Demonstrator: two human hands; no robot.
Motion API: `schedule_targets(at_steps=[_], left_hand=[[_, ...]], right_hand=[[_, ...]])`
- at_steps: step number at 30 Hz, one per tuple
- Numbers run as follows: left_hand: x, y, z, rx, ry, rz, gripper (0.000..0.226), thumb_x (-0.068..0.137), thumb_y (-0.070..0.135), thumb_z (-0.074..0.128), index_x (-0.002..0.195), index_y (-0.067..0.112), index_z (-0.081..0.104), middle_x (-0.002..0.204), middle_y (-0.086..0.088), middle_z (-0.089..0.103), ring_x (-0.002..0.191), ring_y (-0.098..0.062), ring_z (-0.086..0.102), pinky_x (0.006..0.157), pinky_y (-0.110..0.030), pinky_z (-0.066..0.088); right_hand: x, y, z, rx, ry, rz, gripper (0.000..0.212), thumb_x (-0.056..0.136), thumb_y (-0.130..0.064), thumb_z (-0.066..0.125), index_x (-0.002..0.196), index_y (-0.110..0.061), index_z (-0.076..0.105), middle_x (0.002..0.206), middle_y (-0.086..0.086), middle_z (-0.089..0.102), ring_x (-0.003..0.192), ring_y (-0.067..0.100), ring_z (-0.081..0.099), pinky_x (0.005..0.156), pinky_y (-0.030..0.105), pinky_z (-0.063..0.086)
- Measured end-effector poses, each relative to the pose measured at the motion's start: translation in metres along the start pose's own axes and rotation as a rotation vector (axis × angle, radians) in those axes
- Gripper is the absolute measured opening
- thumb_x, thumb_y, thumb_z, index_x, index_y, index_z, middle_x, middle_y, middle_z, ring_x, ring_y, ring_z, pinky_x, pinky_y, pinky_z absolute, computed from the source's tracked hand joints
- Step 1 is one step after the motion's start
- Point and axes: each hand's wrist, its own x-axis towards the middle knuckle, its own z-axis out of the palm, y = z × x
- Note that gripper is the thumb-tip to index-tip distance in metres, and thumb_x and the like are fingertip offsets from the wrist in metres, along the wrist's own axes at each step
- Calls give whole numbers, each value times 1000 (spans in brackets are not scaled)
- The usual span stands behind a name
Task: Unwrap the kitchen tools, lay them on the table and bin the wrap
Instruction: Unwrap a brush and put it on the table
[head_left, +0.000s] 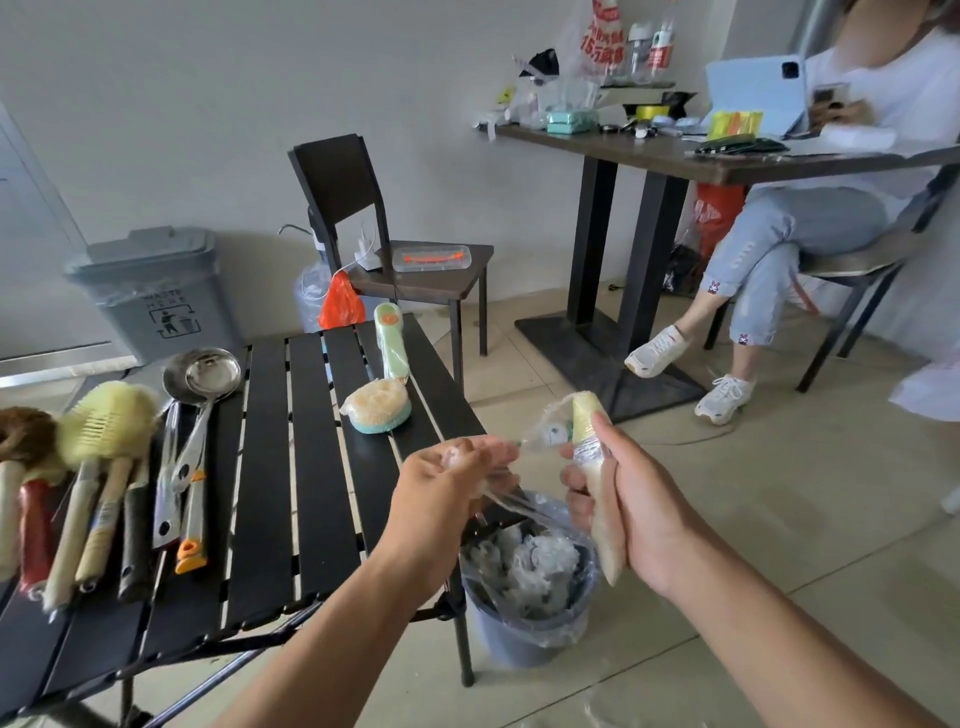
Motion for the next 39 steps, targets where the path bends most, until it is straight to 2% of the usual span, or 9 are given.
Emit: schedule_targets(at_steps=[4,8,10,13,19,26,31,34,39], left_hand=[[-1,7,7,-255,29,-83,22,109,16,59,88,9,58,77,-9,71,75,-24,73,85,-42,61],[1,7,8,-91,76,-132,53,87,53,82,105,12,54,75,3,60,66,-14,57,85,-44,54],[2,12,1,27,-53,-98,68,77,66,85,114,12,67,77,4,66,67,-12,63,81,-39,61],[0,17,-4,177,-232,-56,49,83,61,83,91,13,78,67,-3,70,61,-13,66,67,-27,58],[-1,16,2,213,-14,34,50,93,56,75,71,18,49,63,-3,37,58,-21,33,63,-34,39],[-4,17,9,262,75,202,50,106,35,64,63,22,42,59,1,32,47,-9,29,47,-14,43],[-8,18,8,256,53,289,48,108,38,60,65,26,43,54,10,38,47,-7,34,53,-23,43],[-8,14,5,127,69,255,52,108,38,60,59,34,45,55,14,35,48,-8,31,52,-25,38],[-4,12,-4,114,88,183,39,109,39,57,80,15,67,58,14,53,50,-8,30,46,-22,32]], right_hand=[[-1,10,10,-44,-44,-33,57,79,-59,71,110,-10,70,74,3,69,64,17,65,66,33,53],[-7,17,14,-426,-41,-228,73,73,-80,71,106,-15,65,91,6,70,92,27,70,98,55,54],[-11,18,14,-531,-13,-328,62,73,-85,70,95,-28,62,84,5,70,85,28,73,90,53,58],[-10,19,10,-642,73,-428,47,81,-76,74,103,-36,67,72,-4,71,67,18,71,66,41,58],[-10,17,13,-226,-29,-263,48,77,-40,89,112,-13,72,83,4,74,58,14,60,52,23,50],[-2,15,10,-83,-4,-173,47,78,-30,83,113,0,74,76,2,56,52,11,46,48,23,45],[8,12,1,-58,73,-116,31,86,-25,82,101,-4,65,70,-1,59,47,10,44,94,57,55],[3,11,0,-181,27,-113,37,77,-32,83,97,-5,66,60,-5,63,46,9,45,57,23,48],[-4,10,2,-45,-201,-18,41,78,-25,87,112,-5,74,77,2,60,57,13,46,55,24,48]])
